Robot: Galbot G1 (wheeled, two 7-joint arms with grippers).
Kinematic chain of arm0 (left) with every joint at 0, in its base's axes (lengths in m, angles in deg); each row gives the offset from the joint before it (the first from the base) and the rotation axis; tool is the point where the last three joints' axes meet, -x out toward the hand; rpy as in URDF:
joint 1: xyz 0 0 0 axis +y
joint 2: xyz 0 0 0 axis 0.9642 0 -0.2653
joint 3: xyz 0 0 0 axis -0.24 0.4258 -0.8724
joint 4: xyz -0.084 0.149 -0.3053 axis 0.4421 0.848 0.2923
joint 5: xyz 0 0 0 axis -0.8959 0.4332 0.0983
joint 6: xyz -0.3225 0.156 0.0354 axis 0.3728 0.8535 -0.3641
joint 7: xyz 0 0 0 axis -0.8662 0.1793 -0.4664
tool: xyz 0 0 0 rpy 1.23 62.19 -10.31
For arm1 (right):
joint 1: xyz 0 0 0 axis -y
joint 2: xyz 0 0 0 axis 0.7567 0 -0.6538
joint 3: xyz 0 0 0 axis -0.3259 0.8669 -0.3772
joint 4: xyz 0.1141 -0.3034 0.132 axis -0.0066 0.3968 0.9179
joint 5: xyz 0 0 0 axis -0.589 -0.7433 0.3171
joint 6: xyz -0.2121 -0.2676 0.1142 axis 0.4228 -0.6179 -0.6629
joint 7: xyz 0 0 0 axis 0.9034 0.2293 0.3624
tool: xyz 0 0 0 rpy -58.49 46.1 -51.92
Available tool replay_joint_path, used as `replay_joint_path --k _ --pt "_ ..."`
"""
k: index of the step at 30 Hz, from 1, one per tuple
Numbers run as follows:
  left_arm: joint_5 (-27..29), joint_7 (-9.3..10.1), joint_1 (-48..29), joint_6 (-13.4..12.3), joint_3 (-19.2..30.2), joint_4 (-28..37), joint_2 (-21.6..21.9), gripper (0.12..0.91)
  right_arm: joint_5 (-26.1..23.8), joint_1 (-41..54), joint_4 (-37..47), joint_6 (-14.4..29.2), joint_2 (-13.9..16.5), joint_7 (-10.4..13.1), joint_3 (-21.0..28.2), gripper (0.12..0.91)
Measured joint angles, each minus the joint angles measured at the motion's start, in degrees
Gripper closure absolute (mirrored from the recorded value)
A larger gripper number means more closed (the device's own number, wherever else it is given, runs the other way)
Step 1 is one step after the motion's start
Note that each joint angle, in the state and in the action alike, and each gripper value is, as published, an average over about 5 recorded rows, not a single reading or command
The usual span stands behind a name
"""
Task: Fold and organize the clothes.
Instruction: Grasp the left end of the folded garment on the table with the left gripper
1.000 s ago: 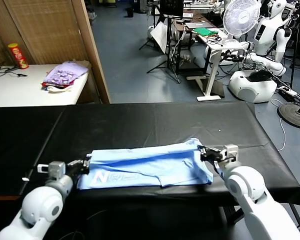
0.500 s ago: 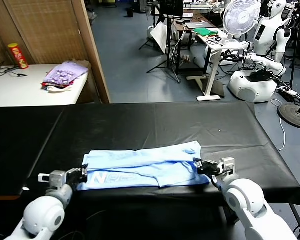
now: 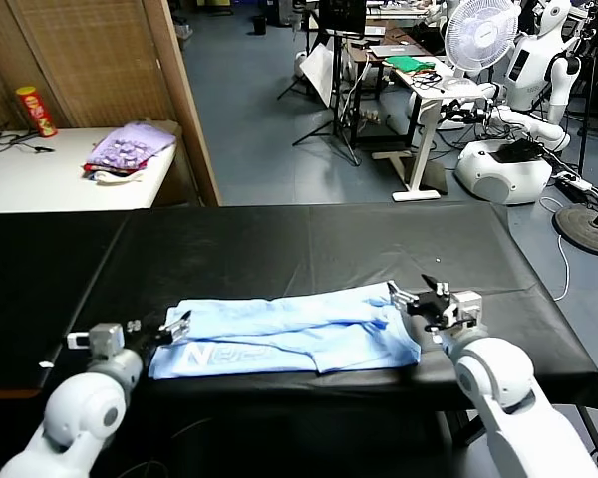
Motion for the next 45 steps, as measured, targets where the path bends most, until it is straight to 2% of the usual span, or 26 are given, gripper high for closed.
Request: replay_joint_path --k 4,6,9,14,18,20,22,26,30,32,34,38,42,45 --pt "-0.3 -1.65 -1.4 -0.6 0.6 2.7 -0.8 0.25 -0.3 1.8 3.4 0.7 -1.5 0.0 0.7 0.262" --pt "-0.4 -2.6 -1.9 -1.0 0.6 3.9 -1.0 0.3 -0.4 2.5 4.7 1.1 -2.2 0.0 0.9 0.292" --pt "-0.1 -4.01 -2.2 -1.6 0.6 5.4 -1.3 0.425 -0.6 3.2 6.4 1.8 -3.1 0.0 1.5 0.351" --pt "2.0 -5.09 -2.2 -3.0 0.7 7.0 -2.0 0.691 -1.2 3.6 8.2 3.3 -4.9 0.5 2.0 0.583" --pt "5.4 -5.06 -2.2 -4.7 1.0 7.9 -2.7 0.872 -2.2 3.1 8.9 5.4 -6.3 2.3 2.4 0.783" --pt "8.1 -5.01 -2.4 -6.3 1.3 8.5 -3.2 0.904 -3.6 2.8 9.4 7.2 -7.0 3.4 2.7 0.865" --pt "11.3 -4.85 -2.7 -7.9 1.6 9.1 -3.9 0.904 -5.0 2.6 10.0 9.1 -7.7 4.3 2.9 0.898" --pt "16.5 -4.29 -3.7 -10.0 2.2 10.3 -5.1 0.905 -6.2 2.5 10.7 11.6 -8.5 4.5 3.0 0.902" --pt "18.1 -3.63 -4.7 -10.4 2.5 11.1 -6.0 0.905 -6.0 2.1 10.3 12.4 -8.2 2.6 2.6 0.895" --pt "18.1 -3.42 -5.1 -10.3 2.6 11.2 -6.2 0.889 -5.9 1.7 9.6 12.5 -7.7 1.8 2.2 0.849" --pt "18.0 -3.43 -5.2 -10.2 2.6 11.1 -6.1 0.842 -5.7 1.1 8.6 12.5 -7.0 1.3 1.7 0.753" --pt "16.8 -3.46 -4.7 -9.9 2.0 10.1 -5.5 0.63 -5.1 -0.5 6.1 12.5 -5.7 1.2 0.4 0.552" --pt "12.9 -2.8 -3.4 -8.9 0.6 8.4 -5.1 0.412 -4.4 -2.6 3.2 12.6 -4.6 1.2 -1.1 0.345" --pt "9.2 -2.31 -1.8 -8.2 -1.3 6.8 -5.4 0.286 -3.8 -3.9 1.4 12.6 -3.9 1.3 -2.1 0.25"
